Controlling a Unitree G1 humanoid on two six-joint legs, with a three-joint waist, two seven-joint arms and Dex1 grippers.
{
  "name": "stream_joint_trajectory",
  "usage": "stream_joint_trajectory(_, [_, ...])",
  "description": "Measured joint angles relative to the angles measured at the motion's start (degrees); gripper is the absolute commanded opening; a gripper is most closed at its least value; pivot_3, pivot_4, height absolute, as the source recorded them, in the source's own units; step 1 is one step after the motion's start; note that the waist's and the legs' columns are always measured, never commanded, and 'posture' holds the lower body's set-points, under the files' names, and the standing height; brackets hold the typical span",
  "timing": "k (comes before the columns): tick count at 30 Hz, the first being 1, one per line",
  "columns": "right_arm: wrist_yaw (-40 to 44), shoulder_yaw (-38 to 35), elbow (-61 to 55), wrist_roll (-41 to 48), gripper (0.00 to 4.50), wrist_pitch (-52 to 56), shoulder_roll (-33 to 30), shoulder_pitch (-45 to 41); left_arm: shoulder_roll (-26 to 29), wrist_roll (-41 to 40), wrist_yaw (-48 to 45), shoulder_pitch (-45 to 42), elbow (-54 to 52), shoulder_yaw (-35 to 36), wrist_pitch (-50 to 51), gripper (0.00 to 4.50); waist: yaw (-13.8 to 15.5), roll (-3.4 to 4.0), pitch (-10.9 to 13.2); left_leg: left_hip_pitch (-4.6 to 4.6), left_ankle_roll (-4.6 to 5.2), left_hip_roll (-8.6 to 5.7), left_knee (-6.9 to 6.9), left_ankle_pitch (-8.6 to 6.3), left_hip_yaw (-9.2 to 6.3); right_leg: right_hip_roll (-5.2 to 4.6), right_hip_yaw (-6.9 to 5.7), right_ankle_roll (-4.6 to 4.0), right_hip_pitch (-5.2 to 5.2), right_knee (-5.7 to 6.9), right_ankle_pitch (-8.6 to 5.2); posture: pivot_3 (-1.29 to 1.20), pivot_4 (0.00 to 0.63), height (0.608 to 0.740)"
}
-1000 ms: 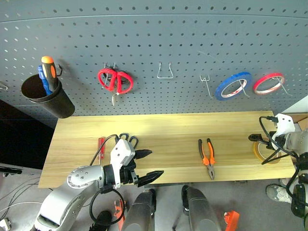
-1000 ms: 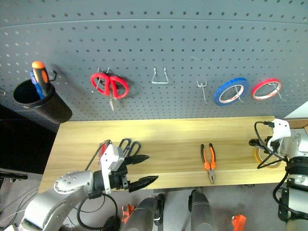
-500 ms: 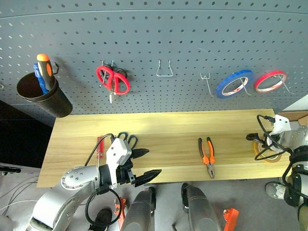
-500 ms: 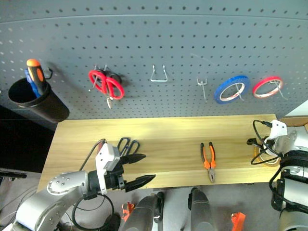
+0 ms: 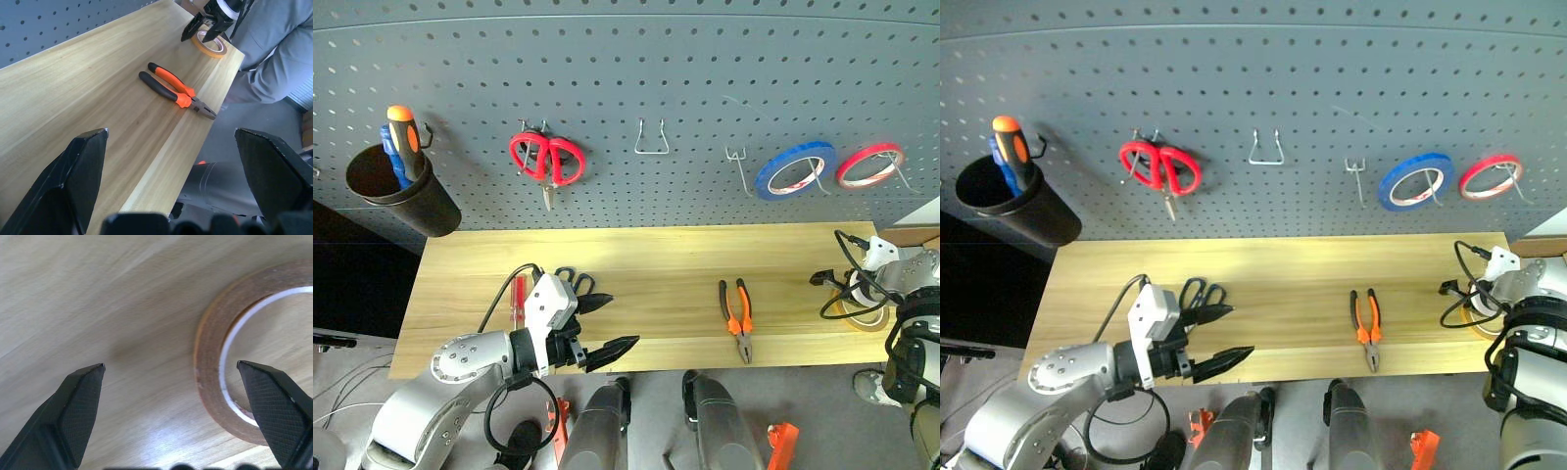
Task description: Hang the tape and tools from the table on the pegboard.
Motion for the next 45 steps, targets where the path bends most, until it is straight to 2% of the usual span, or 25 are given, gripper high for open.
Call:
stream_joint_trajectory(6, [-3.0, -0.8, 1.2, -0.2, 4.5, -0.8, 0.2, -1.2, 0.0, 0.0, 0.3, -0.4, -0.1, 0.1, 0.0, 4.42, 0.0, -0.01, 0.0, 0.0, 0.0, 0.0, 0.0, 0.0, 0.01, 0.0, 0.0, 0.0, 0.0, 0.0, 0.0, -0.05, 0.411, 0.74])
stream_joint_trajectory(9, [-2.8, -1.6, 2.4, 0.3, 3.96, -0.2, 0.4, -1.5, 0.1, 0.0, 0.7, -0.7, -0.1, 0.6, 0.0, 4.5, 0.0, -0.02, 0.0, 0.0, 0.0, 0.0, -0.01, 0.0, 0.01, 0.0, 0.0, 0.0, 0.0, 0.0, 0.0, -0.05, 0.409, 0.74])
stream_joint_trajectory(15, [-4.0, -5.4, 3.9, 1.5, 1.92, 1.7, 0.5, -1.8, 1.0, 0.0, 1.2, -0.9, -0.1, 1.8, 0.0, 4.5, 0.0, -0.06, 0.1, 0.0, 0.0, 0.0, -0.01, 0.0, 0.02, 0.0, 0.0, 0.0, 0.0, 0.0, 0.0, -0.04, 0.411, 0.74])
stream_joint_trajectory(20, [-4.5, -5.9, 3.8, 2.2, 0.2, 2.6, 0.7, -1.8, 1.2, 0.0, 1.2, -1.0, -0.1, 2.5, 0.0, 4.5, 0.0, -0.06, 0.1, 0.0, 0.0, 0.0, -0.01, 0.0, 0.02, 0.0, 0.01, 0.0, 0.0, -0.01, 0.0, -0.04, 0.411, 0.74])
stream_joint_trajectory(21, [-4.7, -5.9, 3.8, 2.3, 0.09, 2.6, 0.7, -1.8, 1.2, -0.1, 1.2, -1.1, -0.1, 2.5, 0.0, 4.5, 0.0, -0.06, 0.1, 0.0, 0.0, 0.0, -0.01, 0.0, 0.02, 0.0, 0.01, 0.0, 0.0, -0.01, 0.0, -0.04, 0.41, 0.74])
stream_joint_trajectory(31, [-4.7, -4.9, 1.0, 2.3, 0.09, 3.2, 1.2, -1.1, 1.2, -0.1, 1.1, -2.1, 0.1, 2.6, -0.2, 4.5, 0.0, -0.06, 0.1, 0.0, -0.01, 0.0, 0.0, 0.0, 0.04, 0.0, 0.03, 0.01, -0.02, 0.0, 0.01, -0.06, 0.391, 0.74])
stream_joint_trajectory(34, [-3.6, -4.4, -8.8, 3.1, 0.09, 8.6, 1.3, 0.8, 0.2, -1.2, 1.0, -3.0, 0.7, 3.2, -0.5, 4.5, 0.0, -0.02, 0.1, -0.03, -0.01, 0.0, -0.02, 0.01, 0.02, 0.0, 0.0, 0.01, -0.06, 0.01, 0.01, -0.08, 0.374, 0.74])
stream_joint_trajectory(38, [-1.8, -5.7, -28.4, 6.3, 0.09, 18.4, 2.3, 4.9, -2.4, -4.8, -0.8, -5.9, 1.6, 4.1, -1.0, 4.5, 0.0, -0.01, 0.0, -0.06, -0.02, 0.0, -0.02, 0.01, -0.01, 0.0, -0.05, 0.02, -0.07, -0.01, 0.01, -0.13, 0.367, 0.74])
stream_joint_trajectory(42, [2.7, -6.3, -43.8, 13.5, 0.08, 24.7, 1.1, 12.9, -3.9, -3.1, -3.6, -8.2, 4.0, -0.8, -3.2, 4.5, 0.3, 0.04, 0.0, -0.1, -0.02, -0.05, 0.02, 0.0, -0.07, -0.02, -0.1, 0.04, -0.05, -0.03, 0.02, -0.17, 0.363, 0.74])
stream_joint_trajectory(45, [7.1, -6.3, -51.4, 21.8, 0.08, 25.5, -3.6, 22.7, -6.4, 0.7, -4.5, -11.0, 8.1, -5.6, -6.6, 4.5, 0.3, 0.07, 0.0, -0.12, -0.02, -0.12, 0.07, 0.0, -0.04, -0.08, -0.08, 0.13, -0.04, -0.06, 0.07, -0.2, 0.357, 0.74])
